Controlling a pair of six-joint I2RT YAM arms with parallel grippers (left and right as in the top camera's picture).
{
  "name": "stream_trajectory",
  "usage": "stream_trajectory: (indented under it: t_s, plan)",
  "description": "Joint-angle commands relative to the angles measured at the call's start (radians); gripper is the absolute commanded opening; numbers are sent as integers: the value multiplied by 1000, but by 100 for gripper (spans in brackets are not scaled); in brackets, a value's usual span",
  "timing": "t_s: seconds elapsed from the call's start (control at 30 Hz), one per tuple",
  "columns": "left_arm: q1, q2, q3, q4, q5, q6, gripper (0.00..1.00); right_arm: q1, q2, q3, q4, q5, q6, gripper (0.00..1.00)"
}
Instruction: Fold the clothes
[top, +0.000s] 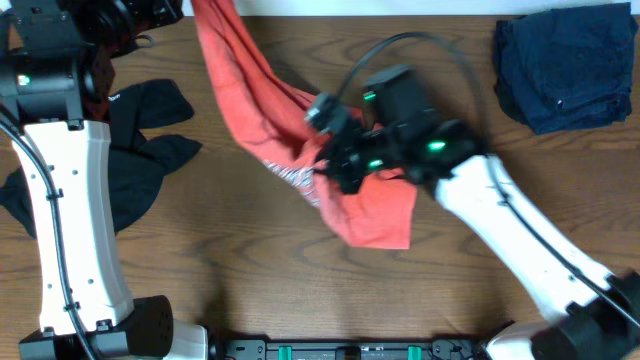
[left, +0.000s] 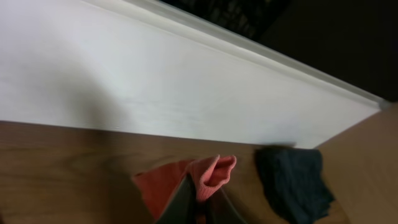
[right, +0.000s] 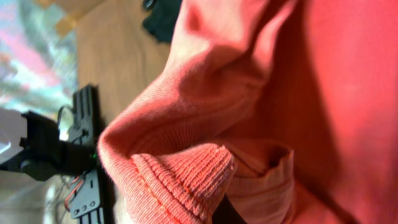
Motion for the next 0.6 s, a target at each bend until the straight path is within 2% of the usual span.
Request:
stream_trajectory:
  t_s: [0.0,0.07,0.1,0.2,0.27,0.4,0.57]
  plan:
    - [33,-14,13,2,14,55,6,80,58,-5,23,2,27,1]
    - [46,-14,13,2,14,55,6,113,83,-5,27,1,27,2]
    - [51,-14,13,2,14,56,6,130,93,-5,27,2,26,5]
    - [69,-14,13,2,14,59,6,181,124,-5,25,6,0,25]
    - [80,-14,13,-2,14,59,6,199,131,-5,25,43,-3,32]
    - [97,-14,13,-31,14,63,6,190,114,-3,32,169,-2,34]
    - [101,-14,13,-116,13,131,6,95,44,-3,91,266,29,42]
